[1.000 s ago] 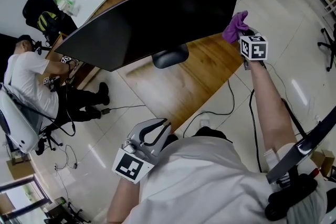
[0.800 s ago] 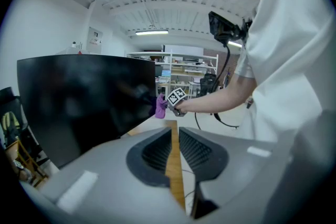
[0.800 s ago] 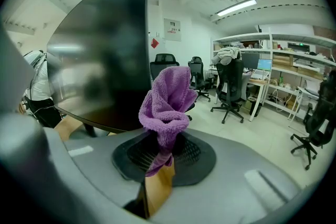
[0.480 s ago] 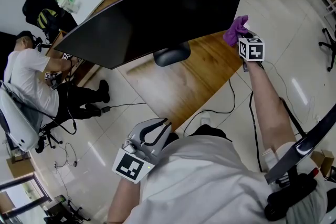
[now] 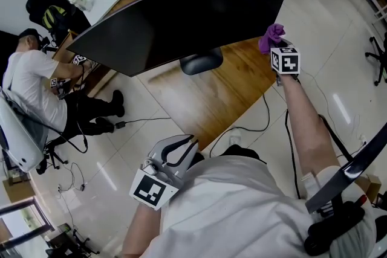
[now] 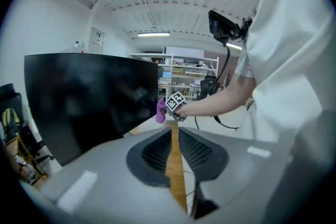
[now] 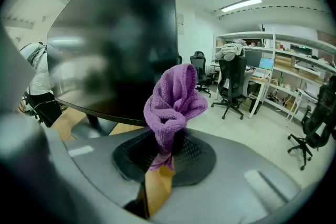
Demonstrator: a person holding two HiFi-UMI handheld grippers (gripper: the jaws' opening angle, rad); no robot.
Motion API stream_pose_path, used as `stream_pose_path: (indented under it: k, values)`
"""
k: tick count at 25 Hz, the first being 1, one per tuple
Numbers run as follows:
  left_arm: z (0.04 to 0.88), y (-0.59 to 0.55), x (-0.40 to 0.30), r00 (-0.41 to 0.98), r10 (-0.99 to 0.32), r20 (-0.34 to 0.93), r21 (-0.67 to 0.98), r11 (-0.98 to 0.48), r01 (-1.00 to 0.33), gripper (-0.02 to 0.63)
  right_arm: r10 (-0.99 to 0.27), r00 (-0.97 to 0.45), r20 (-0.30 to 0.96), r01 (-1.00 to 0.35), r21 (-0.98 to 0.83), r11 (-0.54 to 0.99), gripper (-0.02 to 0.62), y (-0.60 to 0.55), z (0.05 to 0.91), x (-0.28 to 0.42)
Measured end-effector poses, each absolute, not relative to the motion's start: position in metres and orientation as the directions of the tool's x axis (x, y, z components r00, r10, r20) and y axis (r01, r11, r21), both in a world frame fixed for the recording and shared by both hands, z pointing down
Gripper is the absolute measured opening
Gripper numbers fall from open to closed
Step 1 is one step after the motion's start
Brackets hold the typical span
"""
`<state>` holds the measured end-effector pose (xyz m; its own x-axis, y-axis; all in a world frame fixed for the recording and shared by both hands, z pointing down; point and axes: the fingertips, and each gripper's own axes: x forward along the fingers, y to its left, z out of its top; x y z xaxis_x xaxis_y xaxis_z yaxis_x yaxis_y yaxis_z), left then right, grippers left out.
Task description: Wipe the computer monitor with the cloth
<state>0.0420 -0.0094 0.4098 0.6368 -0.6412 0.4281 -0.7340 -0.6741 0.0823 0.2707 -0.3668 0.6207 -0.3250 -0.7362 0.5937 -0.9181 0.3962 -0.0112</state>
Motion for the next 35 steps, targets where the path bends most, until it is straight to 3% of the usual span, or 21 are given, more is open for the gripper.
stream_pose_path:
  k: [35]
  values:
    - [0.412,0.035,-0.072,0.594,-0.680,0.429,0.114,-0.612,-0.783,0.064,-0.683,-0.397,0.614,-0.870,-0.016,0.492,0.051,-0.312,0.630,0.104]
